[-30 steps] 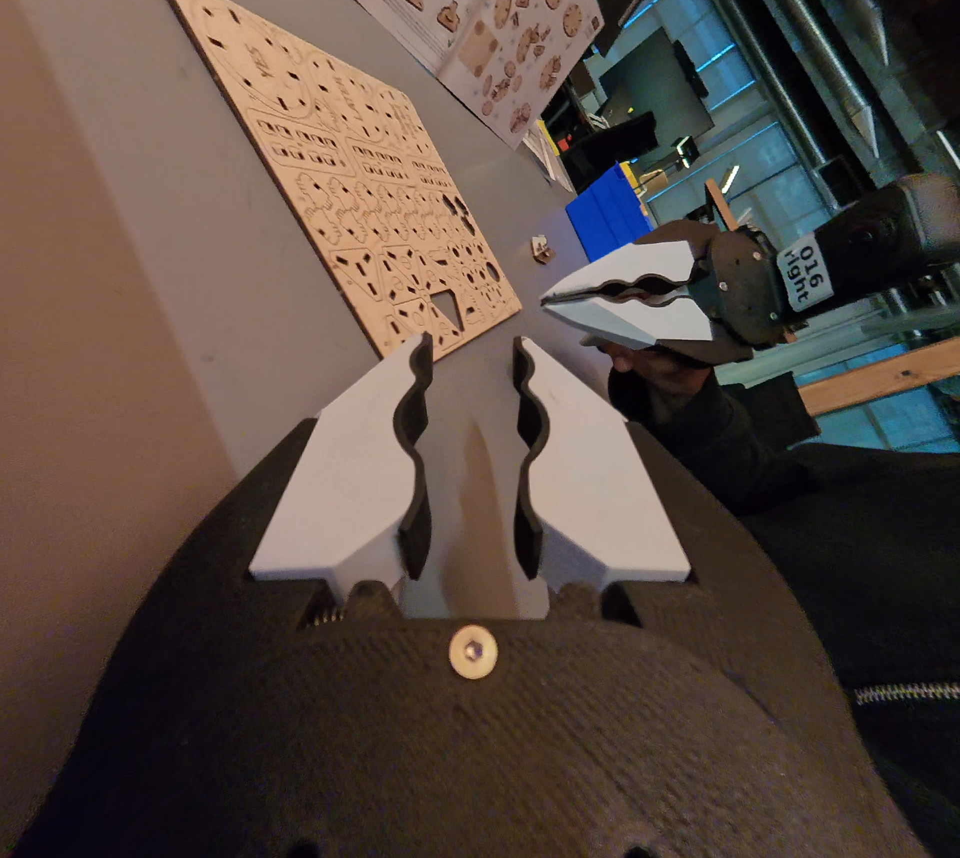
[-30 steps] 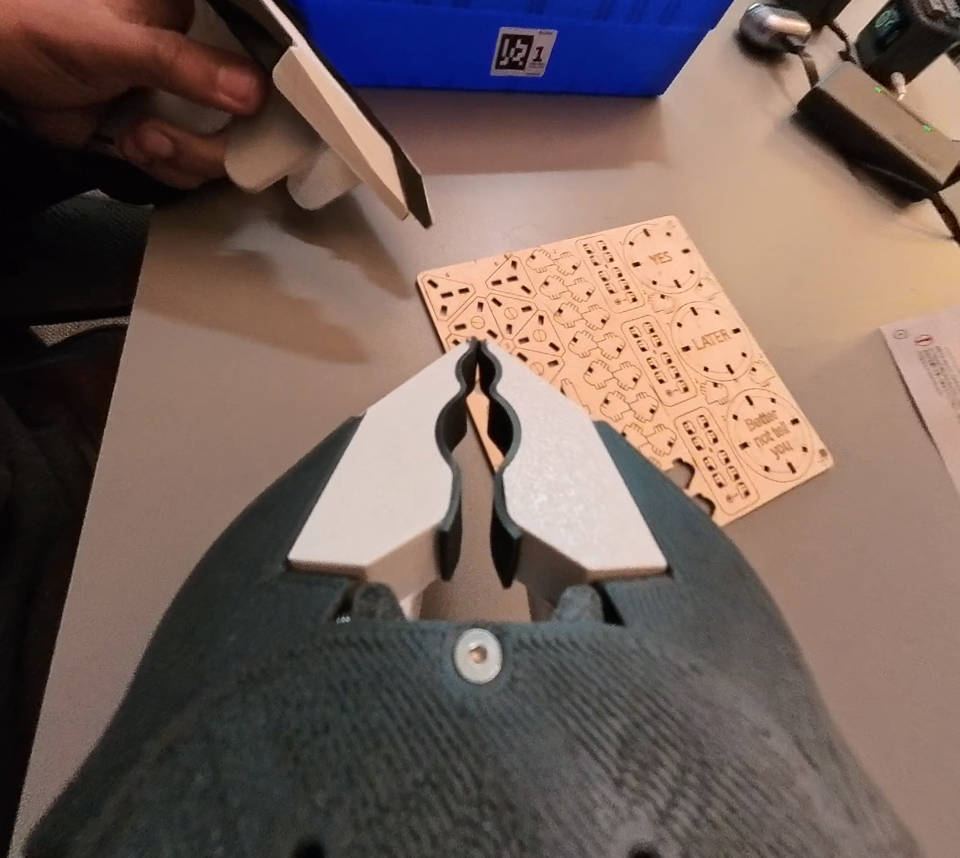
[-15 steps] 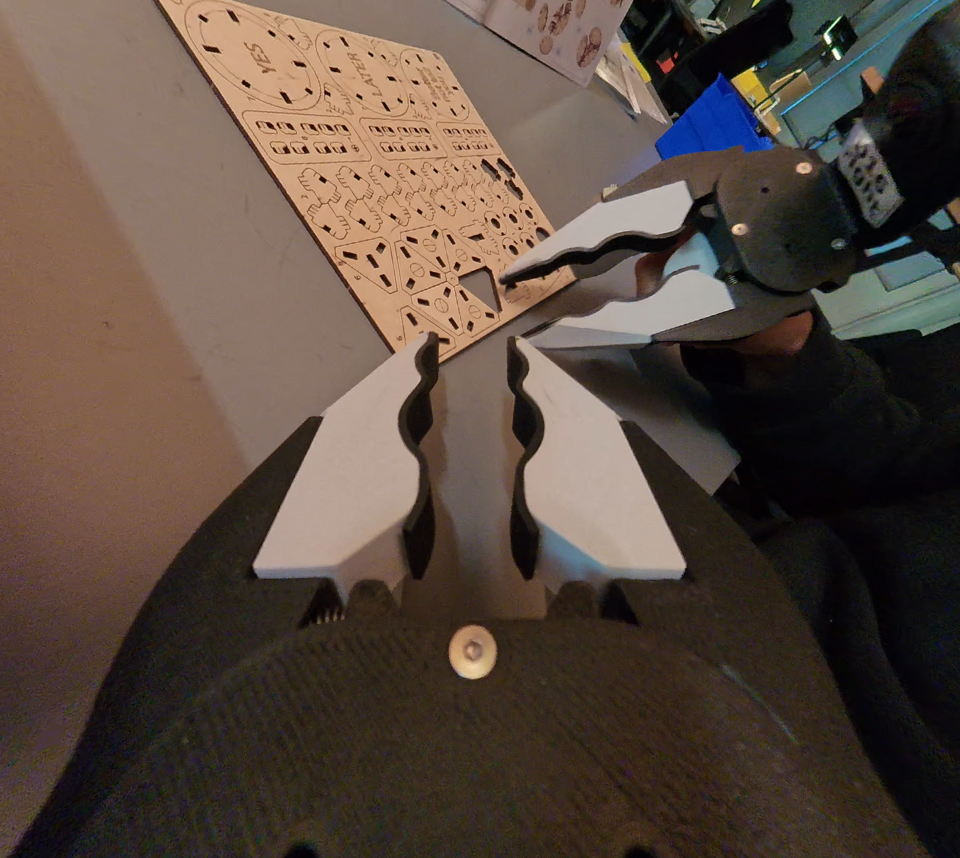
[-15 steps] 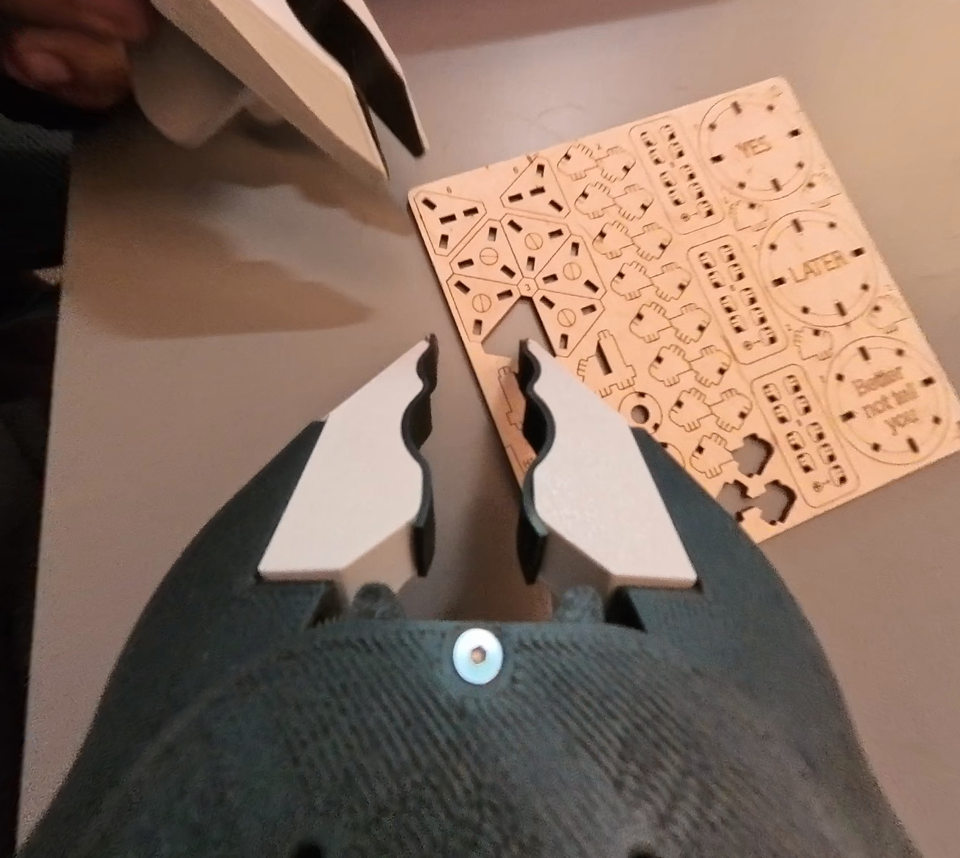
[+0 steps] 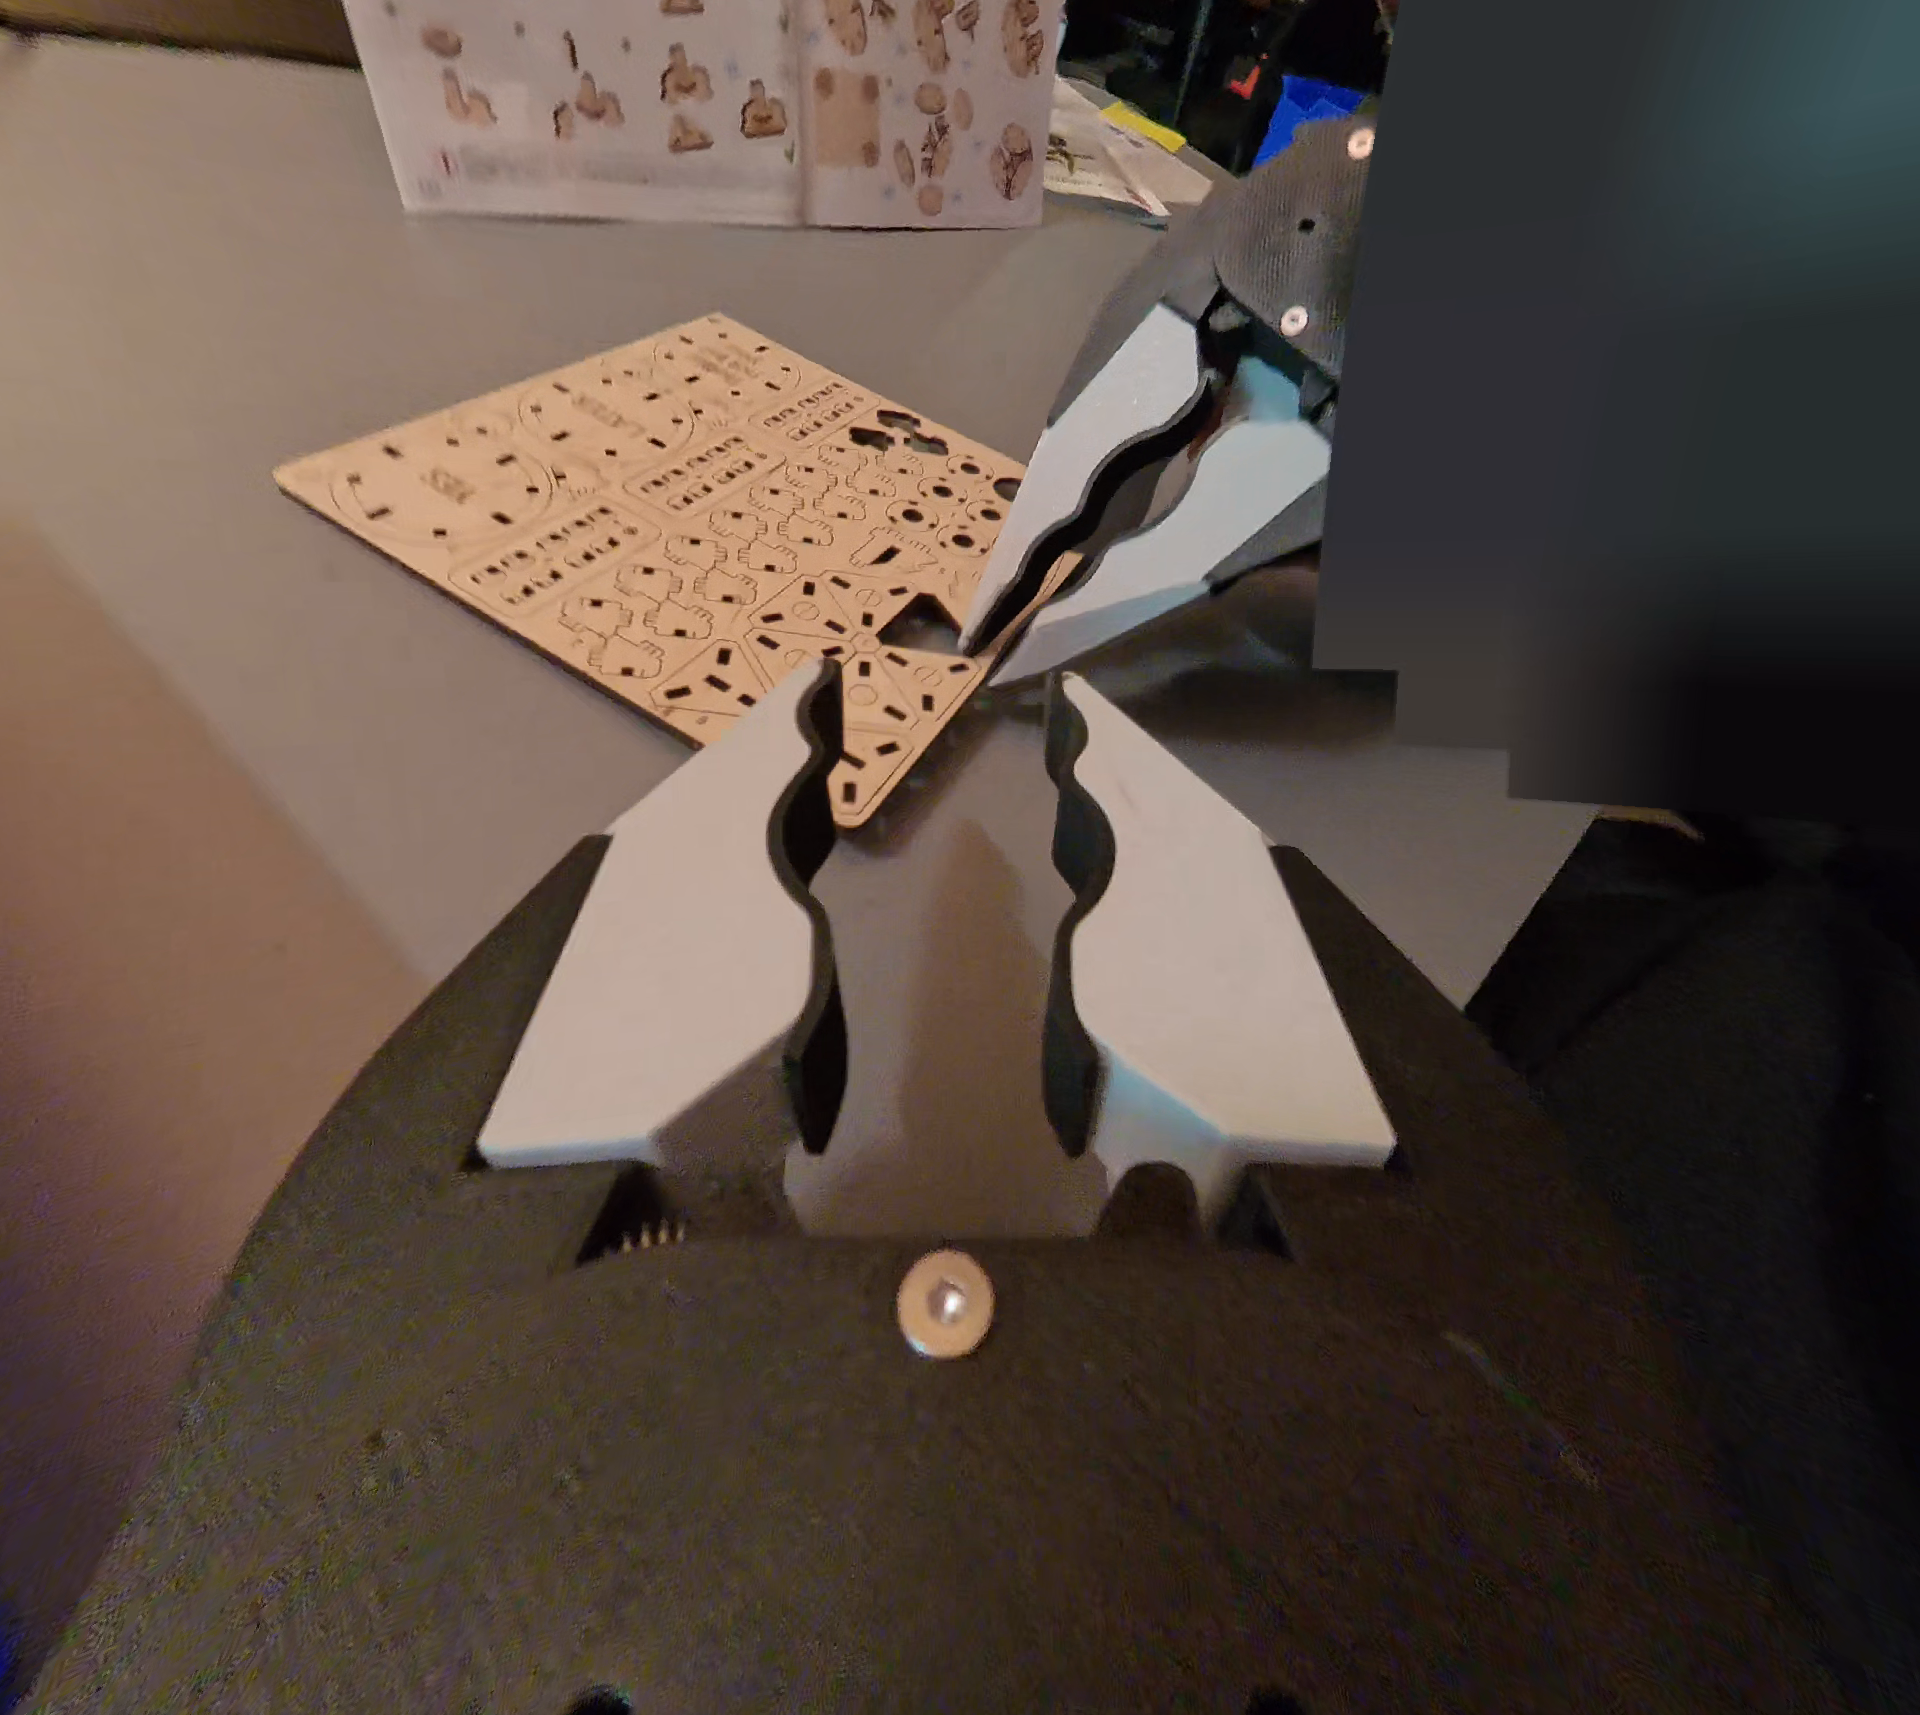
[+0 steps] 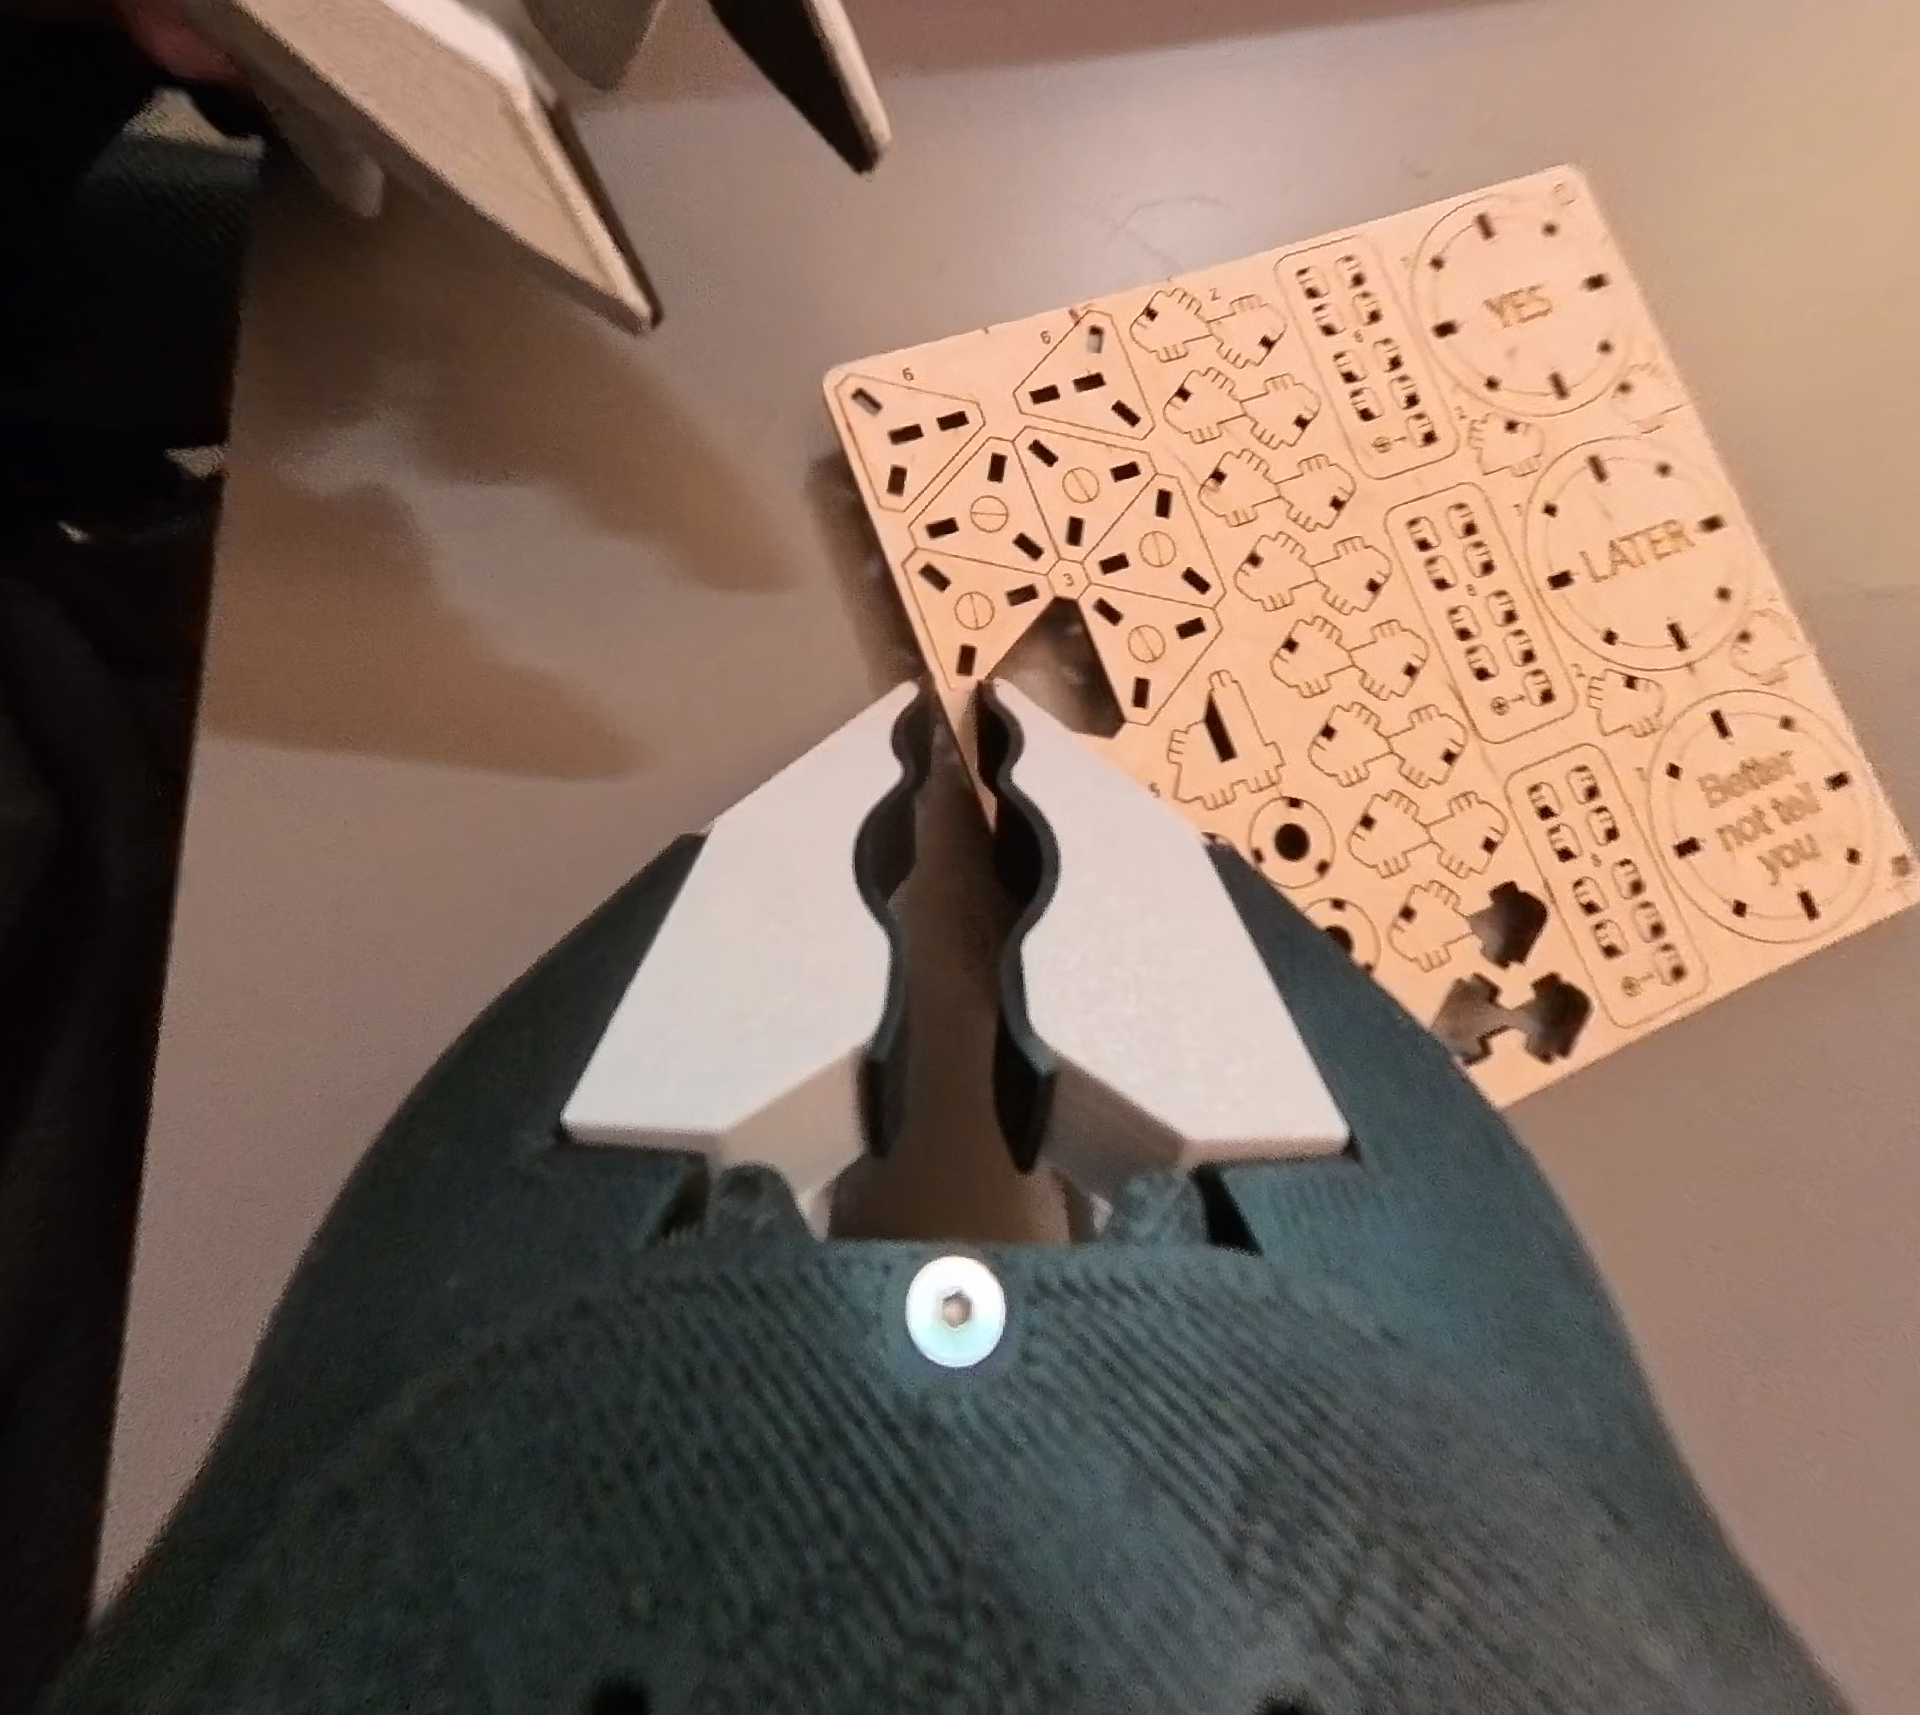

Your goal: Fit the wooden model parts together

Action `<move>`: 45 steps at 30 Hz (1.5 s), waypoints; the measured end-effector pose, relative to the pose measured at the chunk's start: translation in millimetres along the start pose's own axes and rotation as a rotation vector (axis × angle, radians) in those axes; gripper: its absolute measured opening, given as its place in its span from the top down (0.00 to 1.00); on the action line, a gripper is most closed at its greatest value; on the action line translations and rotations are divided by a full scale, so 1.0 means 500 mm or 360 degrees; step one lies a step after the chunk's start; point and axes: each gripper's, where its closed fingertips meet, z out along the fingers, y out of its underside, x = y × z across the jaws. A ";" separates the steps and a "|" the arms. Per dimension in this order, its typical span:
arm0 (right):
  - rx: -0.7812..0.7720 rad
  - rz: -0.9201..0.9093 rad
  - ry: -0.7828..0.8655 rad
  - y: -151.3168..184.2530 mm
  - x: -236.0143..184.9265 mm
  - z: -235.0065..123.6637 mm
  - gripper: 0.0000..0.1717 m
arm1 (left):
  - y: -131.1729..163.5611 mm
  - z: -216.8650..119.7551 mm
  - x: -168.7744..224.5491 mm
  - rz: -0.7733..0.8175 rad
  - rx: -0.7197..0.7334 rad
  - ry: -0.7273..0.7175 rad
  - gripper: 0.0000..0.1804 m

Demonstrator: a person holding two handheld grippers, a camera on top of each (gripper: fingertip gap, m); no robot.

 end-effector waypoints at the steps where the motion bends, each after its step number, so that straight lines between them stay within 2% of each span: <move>1: 0.0036 0.0012 -0.0006 -0.005 0.001 -0.012 0.96 | -0.002 0.001 0.005 0.0064 0.0003 -0.0007 0.78; 5: 0.0139 0.0057 -0.0051 -0.015 0.002 -0.056 0.96 | 0.006 0.012 0.025 0.0332 -0.0055 -0.0048 0.73; 8: 0.0194 0.0082 -0.0078 -0.016 0.000 -0.079 0.96 | 0.021 0.028 0.023 0.0606 -0.0150 -0.0204 0.73; 13: 0.0242 0.0092 -0.0106 -0.006 -0.008 -0.097 0.97 | 0.034 0.048 -0.024 0.1060 -0.0279 -0.0625 0.78; 16: 0.0265 0.0094 -0.0118 0.001 -0.015 -0.099 0.97 | 0.036 0.063 -0.023 0.1237 -0.0303 -0.0690 0.85; 20: 0.0304 0.0092 -0.0118 0.006 -0.016 -0.103 0.96 | 0.035 0.085 -0.005 0.1348 -0.0274 -0.0618 0.92; 23: 0.0346 0.0098 -0.0086 0.007 -0.008 -0.112 0.96 | 0.029 0.093 -0.003 0.1412 -0.0240 -0.0603 0.93; 26: 0.0453 0.0020 0.0114 -0.008 0.004 -0.126 0.91 | 0.020 0.096 -0.001 0.1431 -0.0193 -0.0604 0.94; 29: 0.0558 -0.0207 0.0358 -0.032 -0.006 -0.136 0.86 | 0.016 0.106 -0.002 0.1477 -0.0184 -0.0633 0.94; 31: 0.0512 -0.0415 0.0512 -0.037 -0.020 -0.124 0.84 | 0.018 0.118 0.002 0.1513 -0.0200 -0.0630 0.95; 35: 0.0254 -0.0816 0.0778 -0.027 -0.019 -0.082 0.82 | 0.020 0.132 0.009 0.1547 -0.0209 -0.0625 0.95; 37: 0.0212 -0.0903 0.0781 -0.028 -0.022 -0.065 0.83 | 0.018 0.131 0.010 0.1552 -0.0195 -0.0630 0.95; 42: 0.0133 -0.1050 0.0838 -0.036 -0.015 -0.053 0.96 | 0.023 0.131 0.015 0.1587 -0.0204 -0.0618 0.96; 45: 0.0074 -0.1060 0.0809 -0.031 -0.014 -0.045 0.97 | 0.030 0.131 0.010 0.1636 -0.0241 -0.0650 0.96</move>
